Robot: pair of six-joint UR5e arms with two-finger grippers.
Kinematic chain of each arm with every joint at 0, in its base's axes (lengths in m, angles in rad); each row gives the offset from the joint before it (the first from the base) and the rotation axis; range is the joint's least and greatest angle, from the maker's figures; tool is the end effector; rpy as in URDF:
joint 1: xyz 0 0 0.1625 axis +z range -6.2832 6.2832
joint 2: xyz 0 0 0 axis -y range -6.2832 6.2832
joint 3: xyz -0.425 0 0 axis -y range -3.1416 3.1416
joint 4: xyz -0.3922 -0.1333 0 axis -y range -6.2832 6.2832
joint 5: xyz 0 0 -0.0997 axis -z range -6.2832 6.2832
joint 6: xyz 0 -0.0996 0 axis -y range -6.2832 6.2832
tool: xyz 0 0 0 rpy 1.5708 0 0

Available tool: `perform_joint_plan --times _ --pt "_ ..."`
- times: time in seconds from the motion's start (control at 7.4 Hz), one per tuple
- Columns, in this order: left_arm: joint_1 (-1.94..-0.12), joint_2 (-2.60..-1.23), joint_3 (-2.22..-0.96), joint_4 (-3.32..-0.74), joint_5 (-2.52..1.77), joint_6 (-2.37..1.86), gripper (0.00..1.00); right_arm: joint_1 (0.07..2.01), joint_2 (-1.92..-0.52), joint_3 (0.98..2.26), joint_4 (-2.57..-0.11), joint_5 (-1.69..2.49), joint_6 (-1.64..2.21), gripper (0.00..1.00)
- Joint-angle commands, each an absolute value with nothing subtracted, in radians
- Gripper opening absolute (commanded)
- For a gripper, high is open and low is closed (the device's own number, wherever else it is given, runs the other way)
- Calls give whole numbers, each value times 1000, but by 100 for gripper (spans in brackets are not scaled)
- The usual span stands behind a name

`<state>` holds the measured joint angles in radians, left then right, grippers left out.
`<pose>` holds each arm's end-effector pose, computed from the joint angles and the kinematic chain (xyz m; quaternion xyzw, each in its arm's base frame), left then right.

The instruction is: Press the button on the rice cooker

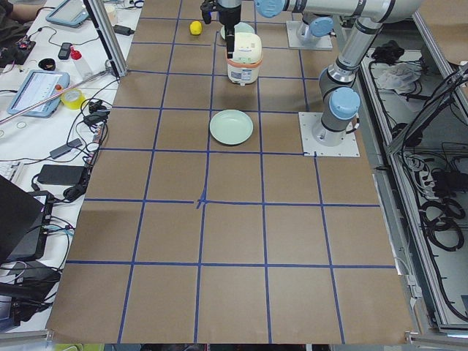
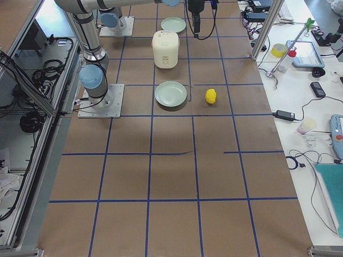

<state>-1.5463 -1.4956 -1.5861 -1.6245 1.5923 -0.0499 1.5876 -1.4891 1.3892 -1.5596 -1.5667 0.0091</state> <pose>-0.1199 -0.4630 0.5108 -0.0372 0.9992 -0.0032 0.0107 0.1426 -0.5307 0.5348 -0.0039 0.9990 -0.0443 0.0026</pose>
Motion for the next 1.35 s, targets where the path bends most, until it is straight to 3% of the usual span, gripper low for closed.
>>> perform_joint_plan --times 0.0,1.08,1.22 --pt "-1546 -1496 -1586 -1624 1592 -51 100 1588 -1489 1388 -1557 -1568 9 100" --pt "-1546 -1496 -1586 -1624 1592 -49 100 1592 -1493 1402 -1546 -1555 15 98" --pt "-1546 -1496 -1586 -1624 1592 -49 100 1592 -1494 1402 -1528 -1554 15 84"
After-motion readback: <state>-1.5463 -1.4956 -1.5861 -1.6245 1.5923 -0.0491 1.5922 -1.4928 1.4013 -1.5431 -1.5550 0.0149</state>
